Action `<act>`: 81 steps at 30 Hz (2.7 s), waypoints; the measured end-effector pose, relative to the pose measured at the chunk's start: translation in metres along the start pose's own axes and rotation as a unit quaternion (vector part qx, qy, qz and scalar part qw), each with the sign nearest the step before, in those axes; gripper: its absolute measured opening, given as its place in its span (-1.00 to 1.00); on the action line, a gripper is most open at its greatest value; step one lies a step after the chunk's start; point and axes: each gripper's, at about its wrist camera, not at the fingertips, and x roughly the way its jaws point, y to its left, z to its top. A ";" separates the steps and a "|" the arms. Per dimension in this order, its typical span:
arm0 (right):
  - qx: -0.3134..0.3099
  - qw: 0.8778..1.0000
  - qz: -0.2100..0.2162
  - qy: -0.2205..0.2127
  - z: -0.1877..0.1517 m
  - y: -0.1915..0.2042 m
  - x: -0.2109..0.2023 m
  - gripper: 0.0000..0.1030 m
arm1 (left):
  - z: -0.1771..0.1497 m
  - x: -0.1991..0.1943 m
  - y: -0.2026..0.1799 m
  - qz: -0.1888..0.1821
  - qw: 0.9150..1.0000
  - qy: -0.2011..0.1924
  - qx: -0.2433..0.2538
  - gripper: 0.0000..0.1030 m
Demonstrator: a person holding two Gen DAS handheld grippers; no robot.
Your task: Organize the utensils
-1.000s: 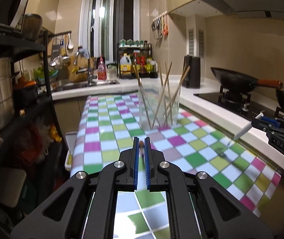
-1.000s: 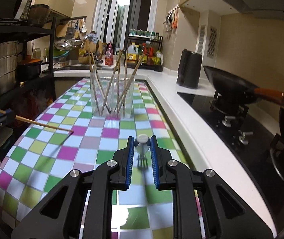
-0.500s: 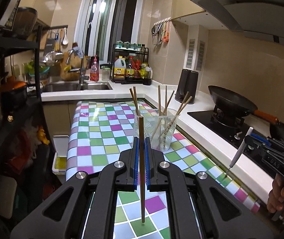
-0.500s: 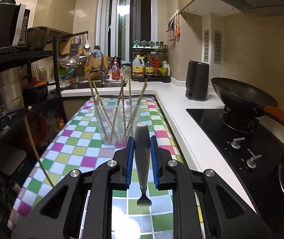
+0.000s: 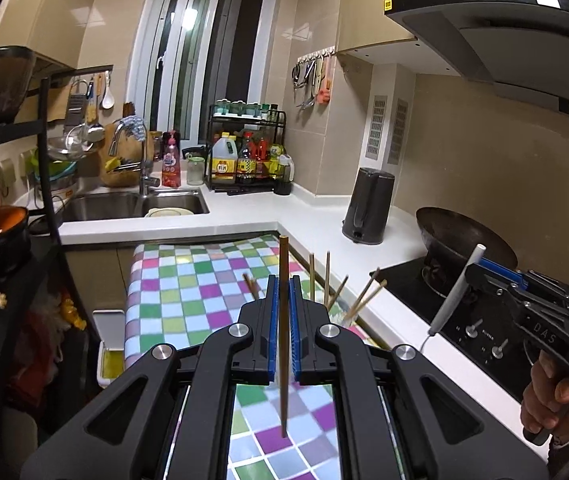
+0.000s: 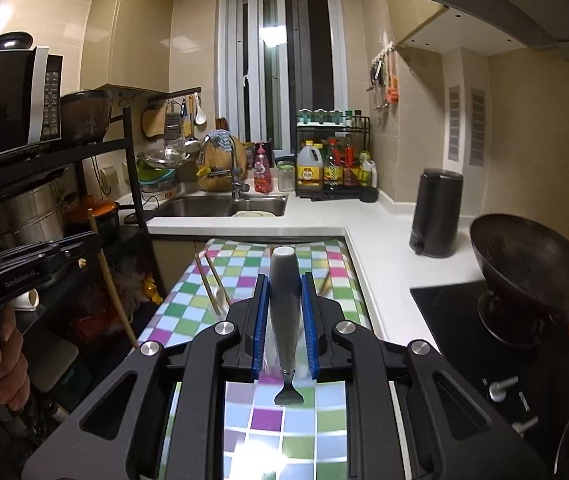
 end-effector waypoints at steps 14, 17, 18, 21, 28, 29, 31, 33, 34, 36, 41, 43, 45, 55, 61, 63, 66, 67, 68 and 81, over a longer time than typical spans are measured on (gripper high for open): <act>0.012 1.000 0.009 -0.021 0.063 -0.015 0.093 -0.68 | 0.071 0.074 -0.007 -0.015 0.999 -0.046 -0.006 -0.90; 0.007 1.000 0.002 -0.011 0.057 -0.016 0.116 -0.68 | 0.064 0.098 -0.010 -0.014 0.999 -0.034 -0.005 -0.90; 0.010 1.000 0.003 -0.007 0.054 -0.017 0.121 -0.68 | 0.060 0.107 -0.011 -0.013 1.000 -0.028 -0.002 -0.90; 0.015 1.000 0.012 0.004 0.040 -0.019 0.139 -0.68 | 0.044 0.129 -0.012 -0.012 1.000 -0.014 0.005 -0.90; 0.000 0.999 0.018 0.050 0.005 -0.015 0.174 -0.67 | 0.007 0.167 -0.011 -0.017 0.999 0.036 0.022 -0.90; 0.001 0.998 0.022 0.058 0.003 -0.014 0.176 -0.67 | 0.002 0.169 -0.012 -0.018 0.999 0.043 0.025 -0.90; -0.003 0.997 0.029 0.071 -0.002 -0.013 0.179 -0.66 | -0.002 0.173 -0.013 -0.020 0.998 0.058 0.030 -0.89; -0.007 0.997 0.024 0.076 -0.004 -0.012 0.177 -0.60 | -0.004 0.172 -0.013 -0.014 0.997 0.067 0.029 -0.73; -0.006 0.997 0.024 0.078 -0.004 -0.012 0.176 -0.60 | -0.003 0.170 -0.013 -0.011 0.997 0.068 0.029 -0.60; -0.006 0.997 0.025 0.074 -0.002 -0.013 0.167 -0.42 | 0.000 0.157 -0.013 -0.006 0.998 0.056 0.027 -0.25; -0.009 0.999 0.024 0.045 0.006 -0.017 0.122 -0.13 | 0.004 0.109 -0.017 -0.002 1.000 0.022 0.020 -0.15; -0.005 0.999 0.019 0.031 -0.002 -0.018 0.095 0.03 | -0.005 0.084 -0.015 0.007 1.000 0.008 0.006 0.04; 0.008 1.000 0.001 0.019 -0.019 -0.021 0.072 0.42 | -0.026 0.060 -0.015 0.031 0.999 -0.003 -0.010 0.26; 0.011 0.997 -0.076 0.023 -0.141 -0.026 0.037 0.74 | -0.179 0.036 -0.048 0.115 0.992 0.049 -0.016 0.82; 0.013 0.996 -0.083 0.019 -0.164 -0.033 0.046 0.74 | -0.203 0.047 -0.043 0.146 0.988 0.029 -0.030 0.85; 0.021 0.996 -0.082 0.026 -0.167 -0.034 0.047 0.75 | -0.209 0.053 -0.042 0.148 0.988 0.036 -0.038 0.86; 0.022 0.996 -0.082 0.028 -0.169 -0.033 0.047 0.75 | -0.216 0.056 -0.045 0.151 0.987 0.043 -0.042 0.85; 0.018 0.996 -0.081 0.026 -0.170 -0.032 0.046 0.75 | -0.216 0.055 -0.045 0.152 0.987 0.044 -0.041 0.86; 0.014 0.996 -0.082 0.024 -0.170 -0.030 0.045 0.75 | -0.215 0.055 -0.045 0.151 0.987 0.046 -0.041 0.85; 0.003 0.996 -0.083 0.032 -0.174 -0.024 0.047 0.76 | -0.213 0.049 -0.049 0.152 0.986 0.056 -0.045 0.86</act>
